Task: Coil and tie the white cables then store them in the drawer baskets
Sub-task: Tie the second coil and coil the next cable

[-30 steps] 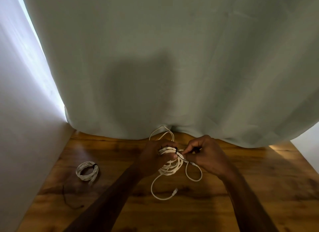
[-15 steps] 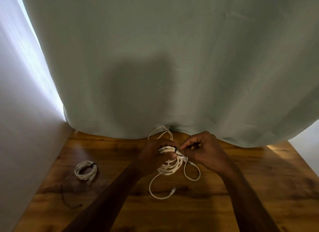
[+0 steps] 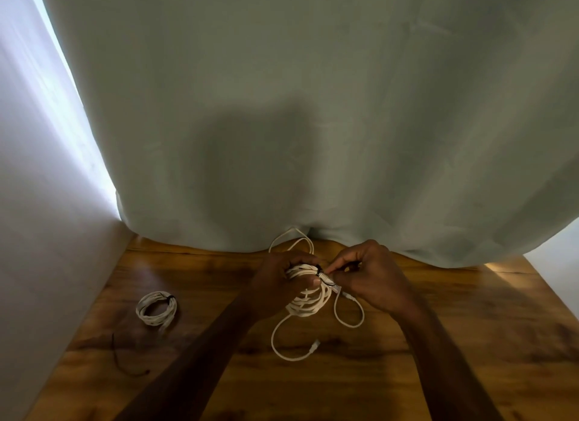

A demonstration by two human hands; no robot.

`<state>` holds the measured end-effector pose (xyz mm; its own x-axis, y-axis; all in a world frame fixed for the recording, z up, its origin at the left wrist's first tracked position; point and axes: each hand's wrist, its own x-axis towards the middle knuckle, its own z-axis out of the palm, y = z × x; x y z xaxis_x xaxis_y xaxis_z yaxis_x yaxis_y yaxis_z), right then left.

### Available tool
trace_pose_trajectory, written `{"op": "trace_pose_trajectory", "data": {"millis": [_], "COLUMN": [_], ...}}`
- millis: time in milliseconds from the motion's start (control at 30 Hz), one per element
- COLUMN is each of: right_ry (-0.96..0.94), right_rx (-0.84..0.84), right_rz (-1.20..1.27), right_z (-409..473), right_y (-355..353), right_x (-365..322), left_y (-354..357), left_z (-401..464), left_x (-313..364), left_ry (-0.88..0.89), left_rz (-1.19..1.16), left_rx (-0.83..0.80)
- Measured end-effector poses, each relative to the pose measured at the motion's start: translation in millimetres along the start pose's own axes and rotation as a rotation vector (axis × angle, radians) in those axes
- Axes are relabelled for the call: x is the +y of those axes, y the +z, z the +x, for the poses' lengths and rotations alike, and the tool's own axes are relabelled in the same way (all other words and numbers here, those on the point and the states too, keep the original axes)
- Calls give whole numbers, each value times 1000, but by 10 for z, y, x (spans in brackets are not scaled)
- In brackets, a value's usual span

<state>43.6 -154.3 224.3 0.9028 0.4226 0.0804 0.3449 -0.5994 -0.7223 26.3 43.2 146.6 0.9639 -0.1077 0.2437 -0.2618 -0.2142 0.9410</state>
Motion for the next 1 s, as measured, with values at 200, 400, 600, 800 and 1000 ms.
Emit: {"op": "trace_pose_trajectory", "data": {"millis": [200, 400, 600, 800, 1000], "right_ry": [3, -4, 110, 129, 164], "right_rx": [15, -31, -98, -101, -102], "right_rz": [1, 5, 150, 200, 196], "right_z": [48, 45, 81, -18, -39], "right_y": [18, -5, -91, -98, -73], "right_x": [-28, -37, -44, -36, -5], "left_y": [10, 30, 68, 50, 39], "left_z": [22, -2, -34, -62, -81], "left_x": [49, 49, 83, 124, 181], "left_ry": [-4, -24, -2, -2, -9], "left_rz": [-13, -47, -27, 26, 47], "left_rx": [-15, -45, -31, 28, 46]}}
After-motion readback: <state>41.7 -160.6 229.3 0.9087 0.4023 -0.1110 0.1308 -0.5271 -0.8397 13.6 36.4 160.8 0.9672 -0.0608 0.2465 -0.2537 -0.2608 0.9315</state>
